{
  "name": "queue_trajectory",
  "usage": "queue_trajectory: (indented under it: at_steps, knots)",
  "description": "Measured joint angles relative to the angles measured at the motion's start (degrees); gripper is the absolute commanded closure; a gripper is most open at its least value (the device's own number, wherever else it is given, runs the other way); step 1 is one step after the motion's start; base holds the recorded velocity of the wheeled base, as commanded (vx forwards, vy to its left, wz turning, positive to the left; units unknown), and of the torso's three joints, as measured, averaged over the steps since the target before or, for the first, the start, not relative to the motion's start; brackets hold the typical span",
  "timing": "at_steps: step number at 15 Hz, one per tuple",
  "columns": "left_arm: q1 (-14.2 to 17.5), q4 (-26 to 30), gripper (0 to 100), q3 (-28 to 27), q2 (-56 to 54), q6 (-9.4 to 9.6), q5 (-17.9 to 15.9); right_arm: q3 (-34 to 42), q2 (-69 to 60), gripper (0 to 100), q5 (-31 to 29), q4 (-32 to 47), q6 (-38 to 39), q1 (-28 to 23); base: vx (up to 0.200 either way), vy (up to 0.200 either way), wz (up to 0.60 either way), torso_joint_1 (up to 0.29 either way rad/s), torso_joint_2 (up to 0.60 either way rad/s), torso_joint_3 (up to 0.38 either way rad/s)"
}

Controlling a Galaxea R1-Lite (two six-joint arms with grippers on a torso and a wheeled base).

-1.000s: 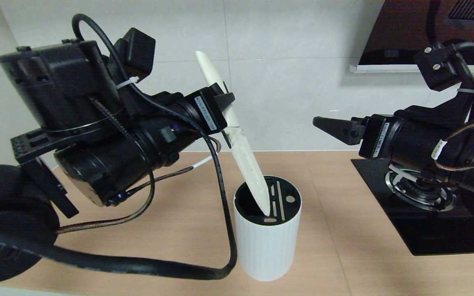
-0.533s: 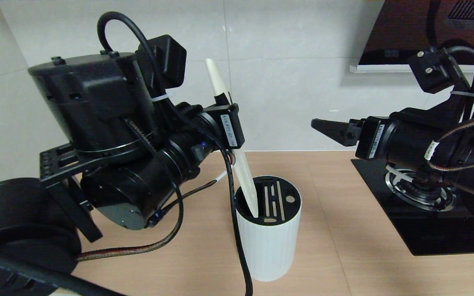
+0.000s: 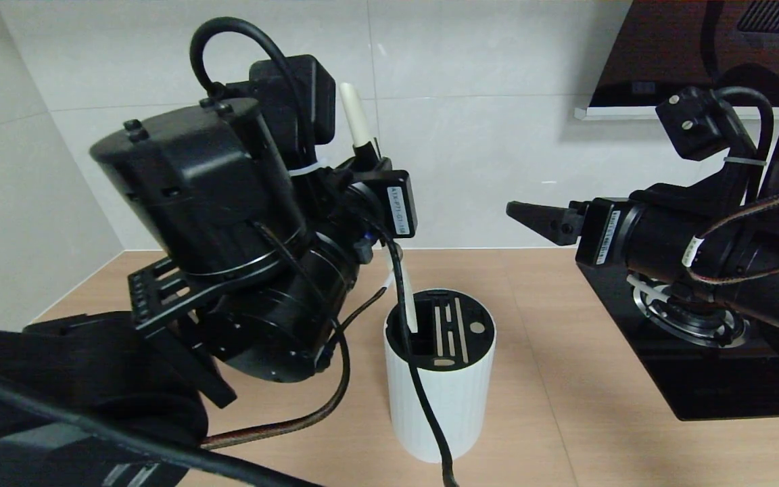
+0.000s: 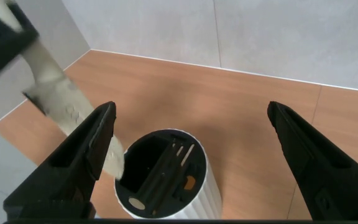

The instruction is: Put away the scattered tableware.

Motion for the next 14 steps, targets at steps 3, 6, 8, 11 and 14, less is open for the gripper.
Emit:
queue_trajectory:
  at_steps: [3,6,8,11,14]
  knots:
    - [-1.0,-1.0,100,0.1,2.5,0.16,0.4,0.0,0.1,0,-0.1,-0.1,0.0,0.0,0.0,0.0,0.0,0.0,0.0,0.0]
    - [-1.1,-2.1,100,0.0,4.1,0.13,0.4,0.0,0.1,0,-0.1,-0.1,0.1,0.0,0.0,0.0,0.0,0.0,0.0,0.0]
    - [-1.1,-2.2,100,0.0,4.5,0.13,0.4,0.0,0.1,0,-0.1,-0.1,0.0,0.0,0.0,0.0,0.0,0.0,0.0,0.0]
    - [-1.1,-2.3,100,0.0,5.1,-0.04,0.4,0.0,0.2,0,-0.1,-0.1,0.0,0.0,0.0,0.0,0.0,0.0,0.0,0.0]
    - [-1.1,-2.3,100,0.4,6.5,-0.12,0.4,0.1,0.5,0,-0.1,-0.2,0.0,0.0,0.0,0.0,0.0,0.0,0.0,0.0]
